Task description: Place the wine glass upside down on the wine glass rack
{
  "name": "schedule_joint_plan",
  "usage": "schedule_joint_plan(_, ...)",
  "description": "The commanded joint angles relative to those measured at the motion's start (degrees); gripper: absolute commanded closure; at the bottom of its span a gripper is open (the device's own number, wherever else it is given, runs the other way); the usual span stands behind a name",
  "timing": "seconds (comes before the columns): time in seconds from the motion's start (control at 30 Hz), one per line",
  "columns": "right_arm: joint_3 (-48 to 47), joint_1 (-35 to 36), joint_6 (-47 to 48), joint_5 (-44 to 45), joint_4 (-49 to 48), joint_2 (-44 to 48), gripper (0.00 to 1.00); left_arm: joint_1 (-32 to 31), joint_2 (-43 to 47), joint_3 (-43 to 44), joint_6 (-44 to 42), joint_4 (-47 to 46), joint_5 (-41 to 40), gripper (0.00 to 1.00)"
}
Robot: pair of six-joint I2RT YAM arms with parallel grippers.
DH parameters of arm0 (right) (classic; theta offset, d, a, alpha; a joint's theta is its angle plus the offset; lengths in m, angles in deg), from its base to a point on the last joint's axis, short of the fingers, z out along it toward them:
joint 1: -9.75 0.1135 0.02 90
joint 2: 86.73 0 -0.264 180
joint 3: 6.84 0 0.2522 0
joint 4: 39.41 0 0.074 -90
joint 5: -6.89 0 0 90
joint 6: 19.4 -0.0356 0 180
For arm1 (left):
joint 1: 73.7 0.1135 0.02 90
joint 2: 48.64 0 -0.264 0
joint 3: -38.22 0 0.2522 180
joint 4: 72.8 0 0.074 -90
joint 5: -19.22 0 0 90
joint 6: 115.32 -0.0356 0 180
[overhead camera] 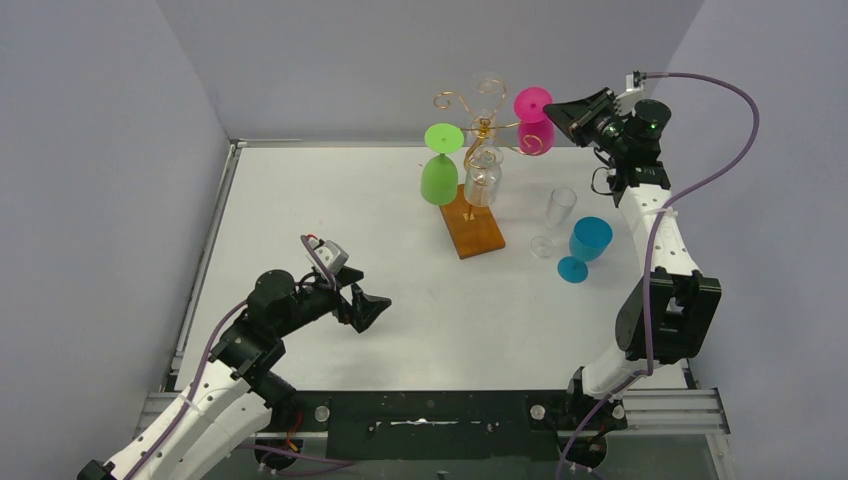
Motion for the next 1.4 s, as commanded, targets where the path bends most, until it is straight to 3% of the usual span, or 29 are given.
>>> schedule_joint_plan(0.0, -0.67, -0.53, -1.05, 1.18, -5.55, 2.86, 1.00, 0.12, 0.32, 0.47, -1.02, -2.25, 0.59, 0.02)
schedule_joint_plan(1.0, -6.49, 0.08, -2.59, 1.16, -4.39, -4.63, 0.99, 0.09, 0.27, 0.38, -1.19, -2.25, 0.94, 0.02)
schedule_joint_plan(1.2, -9.46, 0.48, -1.34, 1.22, -2.01, -7.02, 0.92, 0.08, 0.05, 0.34, -1.20, -2.17, 1.32, 0.02)
schedule_joint_plan(1.37, -10.07, 0.83, -1.16, 1.43, -1.31, -7.64, 0.79, 0.08, 0.23, 0.27, -1.20, -2.17, 1.30, 0.02)
